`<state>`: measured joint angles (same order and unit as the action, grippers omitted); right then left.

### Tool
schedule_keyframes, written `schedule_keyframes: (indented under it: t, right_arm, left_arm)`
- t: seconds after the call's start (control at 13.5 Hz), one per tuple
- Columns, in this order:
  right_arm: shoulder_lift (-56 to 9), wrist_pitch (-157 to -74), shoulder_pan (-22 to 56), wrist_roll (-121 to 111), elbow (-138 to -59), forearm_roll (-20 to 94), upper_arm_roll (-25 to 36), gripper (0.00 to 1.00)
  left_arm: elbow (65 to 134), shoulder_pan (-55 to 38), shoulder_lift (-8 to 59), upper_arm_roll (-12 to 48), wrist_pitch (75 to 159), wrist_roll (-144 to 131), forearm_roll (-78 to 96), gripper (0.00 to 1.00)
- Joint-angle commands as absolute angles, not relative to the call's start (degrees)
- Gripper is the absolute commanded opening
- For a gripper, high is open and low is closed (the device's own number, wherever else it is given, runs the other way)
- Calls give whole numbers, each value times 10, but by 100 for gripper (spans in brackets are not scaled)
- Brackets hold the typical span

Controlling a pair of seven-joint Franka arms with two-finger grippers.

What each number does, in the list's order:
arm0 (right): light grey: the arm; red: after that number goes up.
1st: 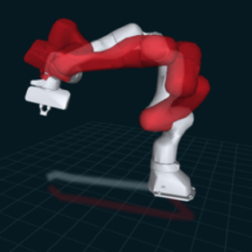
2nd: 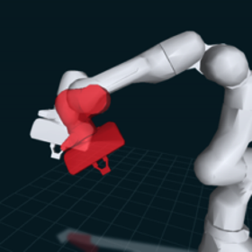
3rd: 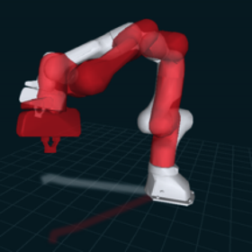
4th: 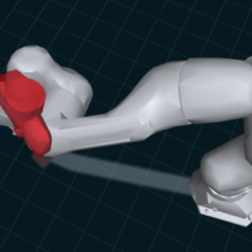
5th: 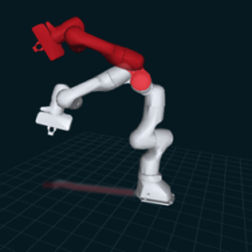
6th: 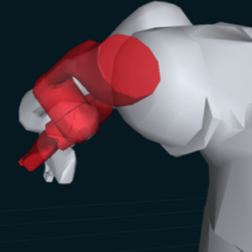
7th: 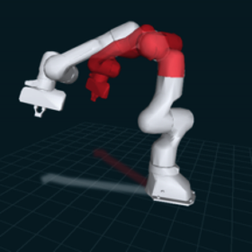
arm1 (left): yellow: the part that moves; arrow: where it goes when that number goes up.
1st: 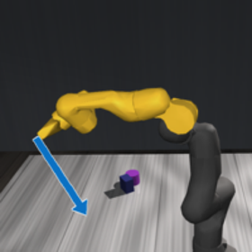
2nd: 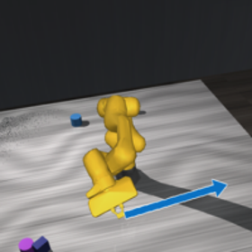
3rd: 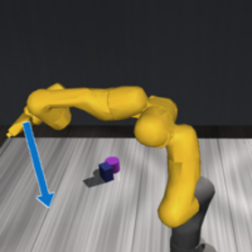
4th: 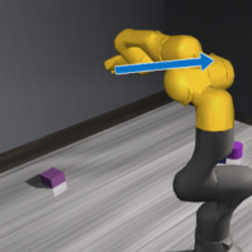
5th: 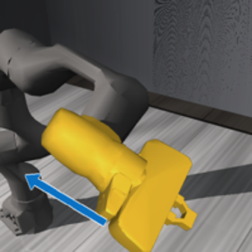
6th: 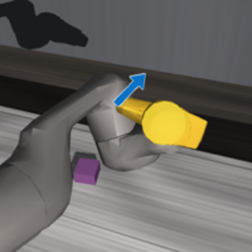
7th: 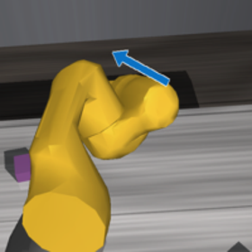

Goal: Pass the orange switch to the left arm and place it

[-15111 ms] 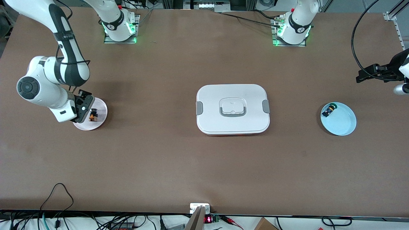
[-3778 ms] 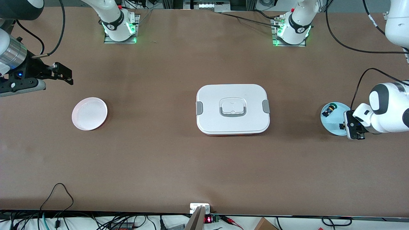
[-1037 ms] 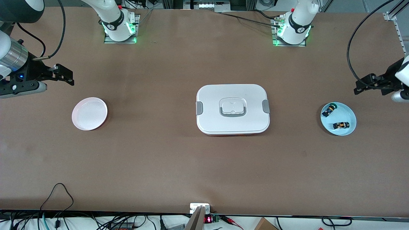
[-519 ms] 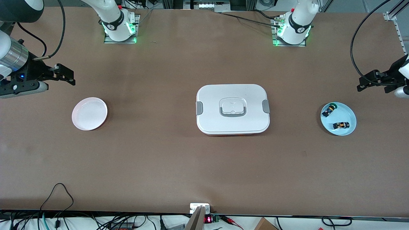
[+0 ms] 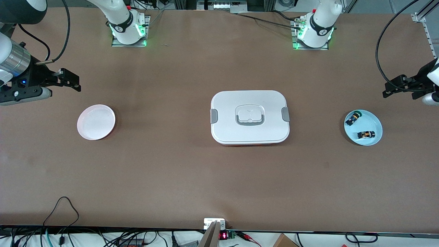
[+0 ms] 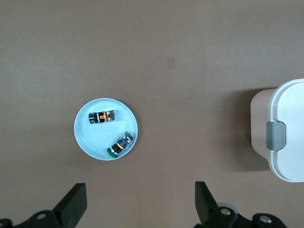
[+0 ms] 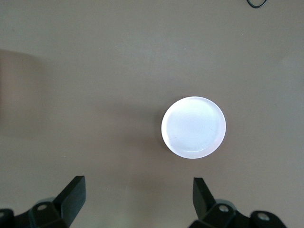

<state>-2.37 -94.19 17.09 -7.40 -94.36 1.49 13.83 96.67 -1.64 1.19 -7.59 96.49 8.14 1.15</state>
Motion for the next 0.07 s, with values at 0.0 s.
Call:
schedule_keyframes:
  t: [0.0]
  right_arm:
    - [-25,-930,173,-70,-933,24,141,100]
  left_arm:
    - [938,-15,30,-79,940,91,17,100]
